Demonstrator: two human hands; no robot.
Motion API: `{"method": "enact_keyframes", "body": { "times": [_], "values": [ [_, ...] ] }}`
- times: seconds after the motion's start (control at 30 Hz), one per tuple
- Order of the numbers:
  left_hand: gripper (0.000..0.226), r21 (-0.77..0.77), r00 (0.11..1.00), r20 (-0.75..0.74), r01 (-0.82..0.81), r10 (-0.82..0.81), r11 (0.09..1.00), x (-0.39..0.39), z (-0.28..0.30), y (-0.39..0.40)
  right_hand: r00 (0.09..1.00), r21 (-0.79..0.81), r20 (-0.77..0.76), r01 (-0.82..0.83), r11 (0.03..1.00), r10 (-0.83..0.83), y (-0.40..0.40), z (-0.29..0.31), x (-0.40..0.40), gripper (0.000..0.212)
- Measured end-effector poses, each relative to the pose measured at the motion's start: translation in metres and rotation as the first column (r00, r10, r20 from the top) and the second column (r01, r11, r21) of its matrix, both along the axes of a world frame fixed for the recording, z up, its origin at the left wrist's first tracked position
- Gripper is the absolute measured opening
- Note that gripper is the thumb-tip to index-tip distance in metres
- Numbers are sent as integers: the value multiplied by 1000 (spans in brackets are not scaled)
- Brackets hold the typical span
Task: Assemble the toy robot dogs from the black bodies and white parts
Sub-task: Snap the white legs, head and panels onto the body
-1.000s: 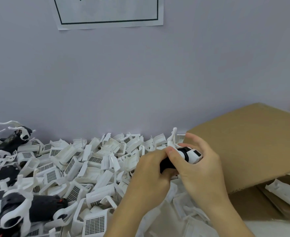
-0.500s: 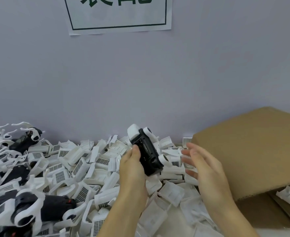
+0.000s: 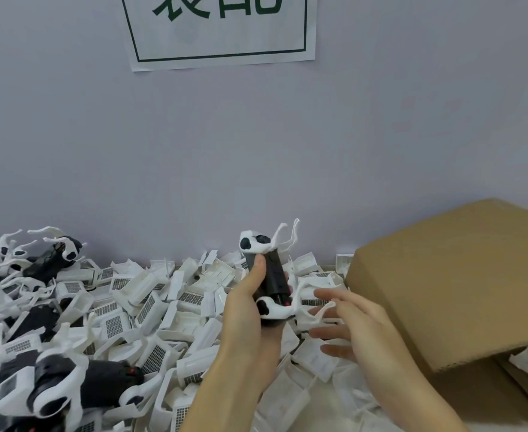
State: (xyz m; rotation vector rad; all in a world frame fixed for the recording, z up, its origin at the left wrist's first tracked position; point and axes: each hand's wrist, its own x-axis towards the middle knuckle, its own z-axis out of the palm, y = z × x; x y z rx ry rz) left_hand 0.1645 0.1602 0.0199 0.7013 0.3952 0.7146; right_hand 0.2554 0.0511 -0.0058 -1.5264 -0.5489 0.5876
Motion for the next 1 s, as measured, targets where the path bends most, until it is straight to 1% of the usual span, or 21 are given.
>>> {"method": "enact_keyframes", "body": {
  "times": [0.07, 0.1, 0.13, 0.17, 0.23, 0.3, 0.37, 0.43, 0.47, 0.5, 0.57, 0.63, 0.7, 0.77, 0.87, 1.0],
  "values": [
    [36, -18, 1000, 5, 17, -17, 1000, 0, 0, -1, 996, 52, -19, -82, 995, 83, 0, 3, -3, 34],
    [36, -1, 1000, 3, 27, -27, 1000, 0, -1, -2, 990, 97, -33, -132, 986, 136, 0, 4, -4, 30],
    [36, 15, 999, 6, 38, -38, 999, 0, -1, -2, 980, 144, -54, -183, 973, 193, 0, 5, -5, 33],
    [37, 28, 999, 7, 52, -52, 998, 0, -1, -3, 966, 178, -68, -233, 956, 248, -1, 6, -7, 39],
    [43, 56, 996, -3, 92, -92, 994, -2, -2, -2, 942, 221, -43, -316, 923, 333, -1, 8, -10, 48],
    [47, 86, 993, -20, 115, -114, 990, -2, -2, -3, 928, 238, -8, -361, 902, 374, 0, 14, -13, 62],
    [44, 95, 996, -25, 90, -88, 991, -1, -2, -3, 917, 230, -12, -386, 894, 399, 1, 20, -16, 78],
    [42, 76, 998, -17, 54, -53, 996, 1, -3, -3, 917, 225, -30, -382, 896, 399, 0, 18, -16, 85],
    [43, 73, 999, -19, 44, -43, 996, 1, -3, -4, 914, 228, -16, -392, 891, 406, 0, 16, -16, 85],
    [43, 81, 999, -27, 40, -38, 996, 2, -4, -4, 909, 230, 19, -410, 883, 417, 0, 13, -17, 81],
    [44, 117, 997, -63, 56, -49, 992, 1, -5, -5, 915, 230, 76, -403, 886, 397, 3, 7, -22, 65],
    [44, 151, 991, -115, 77, -60, 986, 1, -7, -8, 943, 262, 40, -330, 907, 331, 8, 2, -27, 51],
    [44, 177, 989, -138, 71, -46, 982, 1, -8, -9, 966, 288, 8, -251, 924, 260, 14, 3, -32, 46],
    [42, 196, 991, -131, 47, -21, 979, 1, -8, -10, 976, 291, 10, -211, 933, 217, 19, 2, -36, 45],
    [41, 218, 991, -136, 29, 1, 975, 0, -8, -11, 981, 317, 6, -186, 930, 194, 21, 2, -37, 51],
    [42, 226, 990, -140, 22, 10, 974, 0, -7, -12, 980, 320, 20, -192, 928, 196, 22, 1, -38, 58]
  ]
}}
